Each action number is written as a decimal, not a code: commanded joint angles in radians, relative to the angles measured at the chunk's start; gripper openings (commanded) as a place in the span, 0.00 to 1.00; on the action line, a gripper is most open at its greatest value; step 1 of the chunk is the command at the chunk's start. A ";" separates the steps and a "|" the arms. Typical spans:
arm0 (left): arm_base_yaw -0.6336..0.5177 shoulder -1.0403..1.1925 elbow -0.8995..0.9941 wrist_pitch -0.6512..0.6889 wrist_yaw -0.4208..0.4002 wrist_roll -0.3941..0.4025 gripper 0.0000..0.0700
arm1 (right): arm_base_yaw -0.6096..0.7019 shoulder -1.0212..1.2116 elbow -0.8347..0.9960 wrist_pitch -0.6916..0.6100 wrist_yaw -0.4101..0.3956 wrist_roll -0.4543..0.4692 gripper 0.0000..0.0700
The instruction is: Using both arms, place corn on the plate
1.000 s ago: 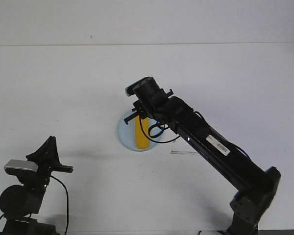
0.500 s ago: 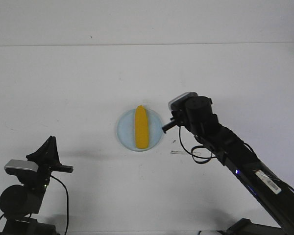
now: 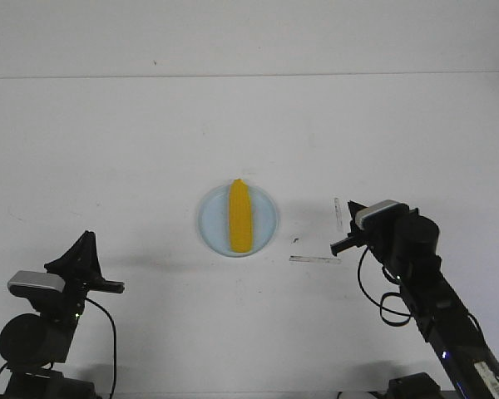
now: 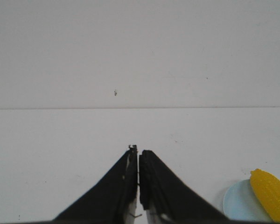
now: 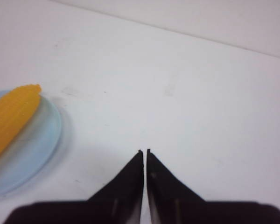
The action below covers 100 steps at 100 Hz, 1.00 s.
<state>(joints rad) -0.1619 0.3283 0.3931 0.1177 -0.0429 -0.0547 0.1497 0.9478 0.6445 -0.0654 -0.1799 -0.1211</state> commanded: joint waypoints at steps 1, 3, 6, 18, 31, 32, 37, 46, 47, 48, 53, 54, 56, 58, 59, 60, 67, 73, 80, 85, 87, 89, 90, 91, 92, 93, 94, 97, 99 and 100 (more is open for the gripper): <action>-0.002 0.002 0.011 0.011 0.001 -0.003 0.00 | -0.037 -0.051 -0.045 0.045 -0.016 0.019 0.02; -0.002 0.002 0.011 0.011 0.001 -0.003 0.00 | -0.051 -0.068 -0.061 0.055 -0.015 0.027 0.02; -0.002 0.002 0.011 0.011 0.001 -0.003 0.00 | -0.069 -0.094 -0.083 0.068 -0.015 0.039 0.02; -0.002 0.002 0.011 0.011 0.001 -0.003 0.00 | -0.136 -0.203 -0.140 0.077 -0.006 0.083 0.02; -0.002 0.002 0.011 0.011 0.001 -0.003 0.00 | -0.187 -0.316 -0.179 0.077 0.017 0.159 0.02; -0.002 0.002 0.011 0.011 0.001 -0.003 0.00 | -0.189 -0.325 -0.182 0.077 0.022 0.164 0.02; -0.002 0.002 0.011 0.011 0.001 -0.003 0.00 | -0.199 -0.370 -0.193 0.070 0.050 0.186 0.02; -0.002 0.002 0.011 0.011 0.001 -0.003 0.00 | -0.203 -0.451 -0.207 0.064 0.097 0.202 0.02; -0.002 0.002 0.011 0.011 0.001 -0.003 0.00 | -0.203 -0.460 -0.208 0.062 0.101 0.203 0.02; -0.002 0.002 0.011 0.011 0.001 -0.003 0.00 | -0.203 -0.469 -0.209 0.060 0.105 0.203 0.02; -0.002 0.002 0.011 0.011 0.001 -0.003 0.00 | -0.203 -0.516 -0.210 0.045 0.119 0.203 0.02; -0.002 0.002 0.011 0.011 0.001 -0.003 0.00 | -0.203 -0.525 -0.210 0.041 0.124 0.203 0.02; -0.002 0.002 0.011 0.011 0.001 -0.003 0.00 | -0.203 -0.543 -0.211 0.034 0.132 0.203 0.02; -0.002 0.002 0.011 0.011 0.001 -0.003 0.00 | -0.203 -0.560 -0.212 0.027 0.137 0.202 0.02; -0.002 0.002 0.011 0.011 0.001 -0.003 0.00 | -0.203 -0.569 -0.212 0.023 0.138 0.202 0.02; -0.002 0.002 0.011 0.011 0.001 -0.003 0.00 | -0.203 -0.577 -0.212 0.018 0.140 0.202 0.02; -0.002 0.002 0.011 0.011 0.001 -0.003 0.00 | -0.203 -0.636 -0.212 -0.020 0.155 0.202 0.02; -0.002 0.002 0.011 0.011 0.001 -0.003 0.00 | -0.203 -0.677 -0.212 -0.046 0.154 0.202 0.02; -0.002 0.002 0.011 0.011 0.001 -0.003 0.00 | -0.202 -0.721 -0.212 -0.058 0.153 0.203 0.02; -0.002 0.002 0.011 0.011 0.001 -0.003 0.00 | -0.202 -0.743 -0.212 -0.059 0.154 0.203 0.02; -0.002 0.002 0.011 0.011 0.001 -0.003 0.00 | -0.202 -0.750 -0.212 -0.058 0.154 0.203 0.02; -0.002 0.002 0.011 0.011 0.001 -0.003 0.00 | -0.202 -0.754 -0.212 -0.058 0.154 0.203 0.02; -0.002 0.002 0.011 0.011 0.001 -0.003 0.00 | -0.202 -0.756 -0.212 -0.058 0.154 0.203 0.02; -0.002 0.002 0.011 0.011 0.001 -0.003 0.00 | -0.202 -0.758 -0.212 -0.058 0.154 0.203 0.02; -0.002 0.002 0.011 0.011 0.001 -0.003 0.00 | -0.202 -0.760 -0.212 -0.058 0.154 0.203 0.02; -0.002 0.002 0.011 0.011 0.001 -0.003 0.00 | -0.202 -0.762 -0.212 -0.057 0.154 0.203 0.02; -0.002 0.002 0.011 0.011 0.001 -0.003 0.00 | -0.202 -0.764 -0.212 -0.058 0.154 0.203 0.02; -0.002 0.002 0.011 0.011 0.001 -0.003 0.00 | -0.202 -0.768 -0.212 -0.058 0.154 0.202 0.02; -0.002 0.002 0.011 0.011 0.001 -0.003 0.00 | -0.202 -0.769 -0.212 -0.058 0.154 0.202 0.02; -0.002 0.002 0.011 0.011 0.001 -0.003 0.00 | -0.202 -0.771 -0.212 -0.057 0.154 0.202 0.02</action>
<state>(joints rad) -0.1619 0.3283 0.3931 0.1173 -0.0433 -0.0547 -0.0528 0.1806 0.4335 -0.1295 -0.0288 0.0685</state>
